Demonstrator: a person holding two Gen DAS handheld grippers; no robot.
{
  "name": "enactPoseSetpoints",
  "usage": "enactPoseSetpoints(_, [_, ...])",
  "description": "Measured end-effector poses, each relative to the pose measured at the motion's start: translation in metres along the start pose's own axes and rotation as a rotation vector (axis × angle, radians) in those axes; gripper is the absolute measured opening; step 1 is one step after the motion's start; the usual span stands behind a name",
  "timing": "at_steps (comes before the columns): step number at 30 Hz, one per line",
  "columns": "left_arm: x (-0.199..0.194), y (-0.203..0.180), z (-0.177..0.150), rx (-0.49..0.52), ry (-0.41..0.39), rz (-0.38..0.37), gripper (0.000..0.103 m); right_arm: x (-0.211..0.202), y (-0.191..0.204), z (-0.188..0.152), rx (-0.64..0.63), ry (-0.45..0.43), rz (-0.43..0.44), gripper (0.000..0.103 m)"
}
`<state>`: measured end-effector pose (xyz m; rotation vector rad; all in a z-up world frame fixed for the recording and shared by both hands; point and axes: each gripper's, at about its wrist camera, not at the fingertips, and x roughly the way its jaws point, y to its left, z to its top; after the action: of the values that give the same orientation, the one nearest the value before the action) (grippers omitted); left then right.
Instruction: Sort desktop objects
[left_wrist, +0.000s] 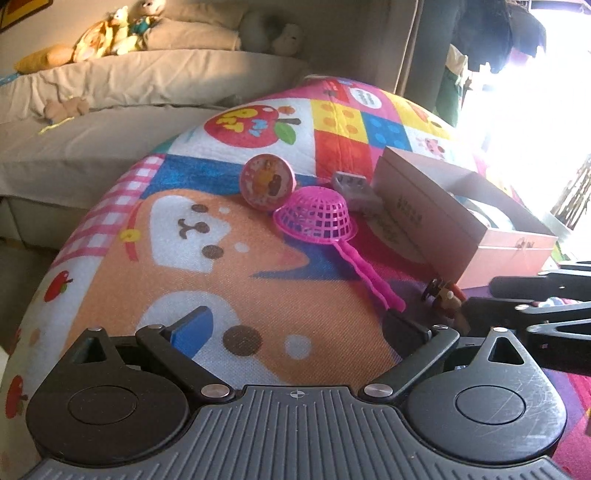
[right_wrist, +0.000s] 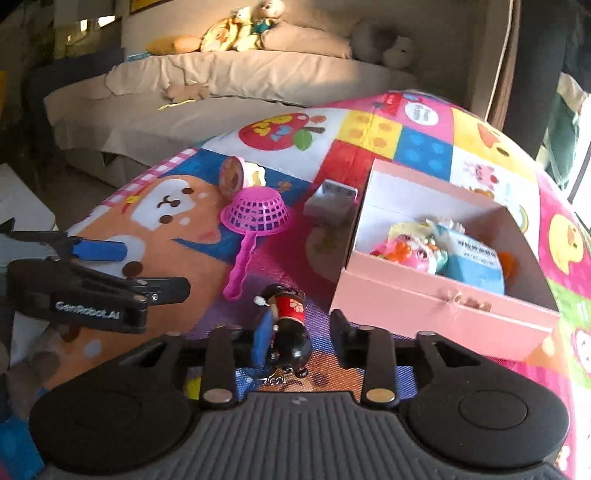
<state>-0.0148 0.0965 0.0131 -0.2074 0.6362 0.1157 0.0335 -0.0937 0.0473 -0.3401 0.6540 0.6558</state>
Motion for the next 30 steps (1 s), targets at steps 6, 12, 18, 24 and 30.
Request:
enactPoseSetpoints(6, [0.004, -0.007, 0.001, 0.047, 0.025, 0.022, 0.101, 0.026, -0.003, -0.007, 0.017, 0.03, 0.053, 0.03])
enactPoseSetpoints(12, [0.009, -0.02, 0.014, 0.14, 0.016, 0.006, 0.101, 0.007, -0.038, -0.028, 0.055, 0.035, -0.042, 0.03])
enactPoseSetpoints(18, [0.027, -0.041, 0.063, 0.163, -0.054, -0.04, 0.096, -0.015, -0.092, -0.057, 0.206, -0.022, -0.153, 0.042])
enactPoseSetpoints(24, [0.083, -0.052, 0.108, 0.191, 0.037, -0.097, 0.068, -0.027, -0.118, -0.082, 0.395, -0.141, -0.145, 0.053])
enactPoseSetpoints(30, [0.135, -0.072, 0.118, 0.239, 0.118, -0.1, 0.073, -0.029, -0.13, -0.085, 0.457, -0.171, -0.124, 0.065])
